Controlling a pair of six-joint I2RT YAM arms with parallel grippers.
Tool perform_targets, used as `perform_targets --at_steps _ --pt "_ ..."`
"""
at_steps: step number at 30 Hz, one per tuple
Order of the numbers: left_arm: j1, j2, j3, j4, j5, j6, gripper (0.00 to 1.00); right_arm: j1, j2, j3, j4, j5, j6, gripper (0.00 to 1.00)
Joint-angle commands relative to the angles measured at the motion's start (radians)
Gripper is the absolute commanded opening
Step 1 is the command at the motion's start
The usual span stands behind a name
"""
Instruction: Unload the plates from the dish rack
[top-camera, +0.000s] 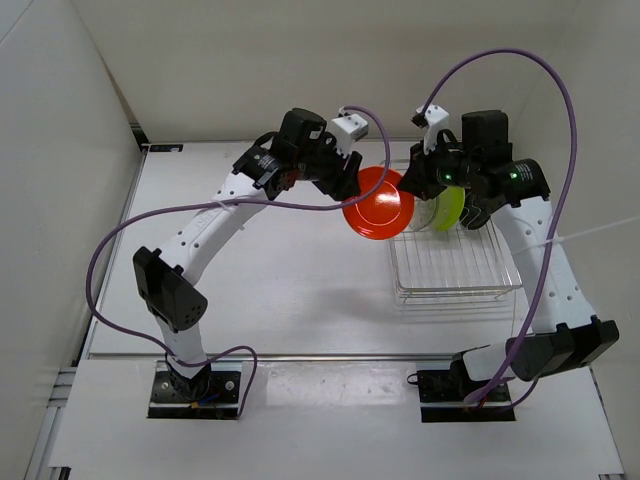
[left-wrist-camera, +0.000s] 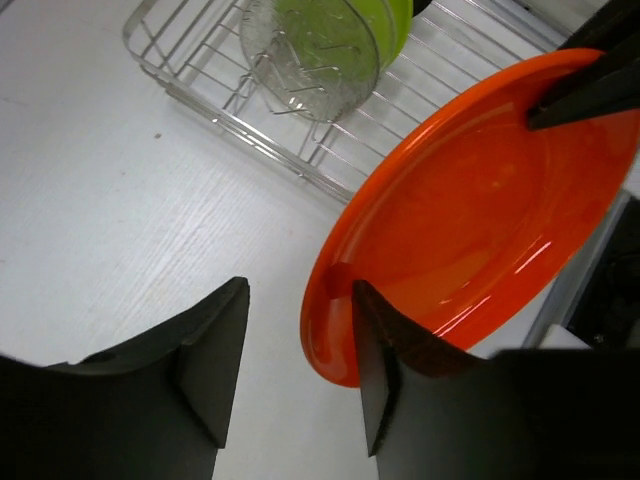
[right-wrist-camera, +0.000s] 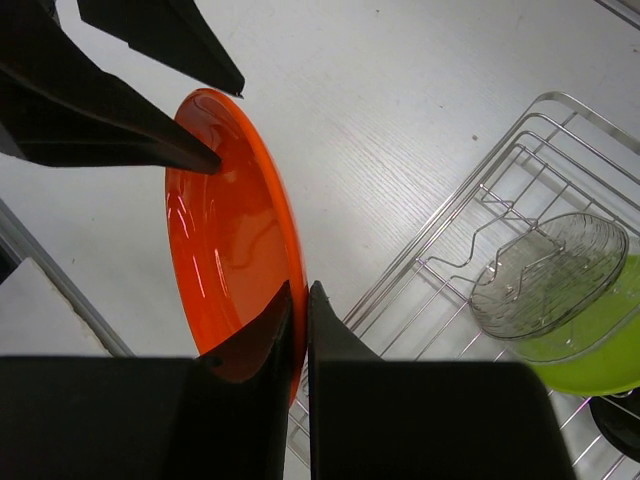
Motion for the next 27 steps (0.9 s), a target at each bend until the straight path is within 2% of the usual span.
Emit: perform_targets --at_steps 1,2,3,5,6,12,14,15,16,18,19,24,27 --pt "-0.002 0.007 0.049 -0.012 0.062 0.005 0.54 -0.003 -0.035 0.000 0.029 -0.054 -0.008 0.00" --pt "-0.002 0.007 0.049 -0.021 0.062 0.014 0.46 -0.003 -0.035 0.000 0.029 -0.063 -0.008 0.00" --pt "-0.002 0.007 0.058 -0.021 0.071 0.014 0.30 -0.003 -0.035 0.000 0.029 -0.063 -0.008 0.00" --pt "-0.002 0.007 0.058 -0.021 0.071 0.014 0.13 -0.003 -0.035 0.000 0.029 -0.063 -0.008 0.00" --pt "-0.002 0.007 0.058 -0.021 0.071 0.014 0.11 -0.003 -0.035 0.000 0.029 -0.063 -0.008 0.00" --pt "-0.002 0.007 0.049 -0.021 0.095 0.005 0.11 -0.003 -0.035 0.000 0.029 -0.063 -0.008 0.00" --pt "-0.002 0.007 0.049 -0.021 0.108 -0.004 0.11 -0.003 -0.035 0.000 0.029 -0.063 -0.008 0.04" --pt "-0.002 0.007 0.038 -0.021 0.108 -0.004 0.11 -0.003 -0.035 -0.010 0.029 -0.063 -0.008 0.10" --pt "-0.002 -0.002 0.038 -0.012 0.108 -0.004 0.11 -0.003 -0.035 -0.010 0.029 -0.063 -0.008 0.45" --pt "-0.002 -0.012 0.012 -0.003 0.062 -0.017 0.11 -0.003 -0.035 -0.022 0.029 -0.031 0.004 0.96" --pt "-0.002 -0.012 0.000 0.012 0.037 -0.017 0.11 -0.003 -0.035 -0.034 0.042 -0.014 0.004 1.00" --pt "0.009 -0.032 -0.101 0.081 -0.151 -0.067 0.11 -0.022 -0.045 -0.059 0.082 0.133 0.047 1.00" --pt "0.067 -0.006 -0.124 0.092 -0.103 -0.116 0.11 -0.051 -0.055 -0.069 0.106 0.196 0.078 1.00"
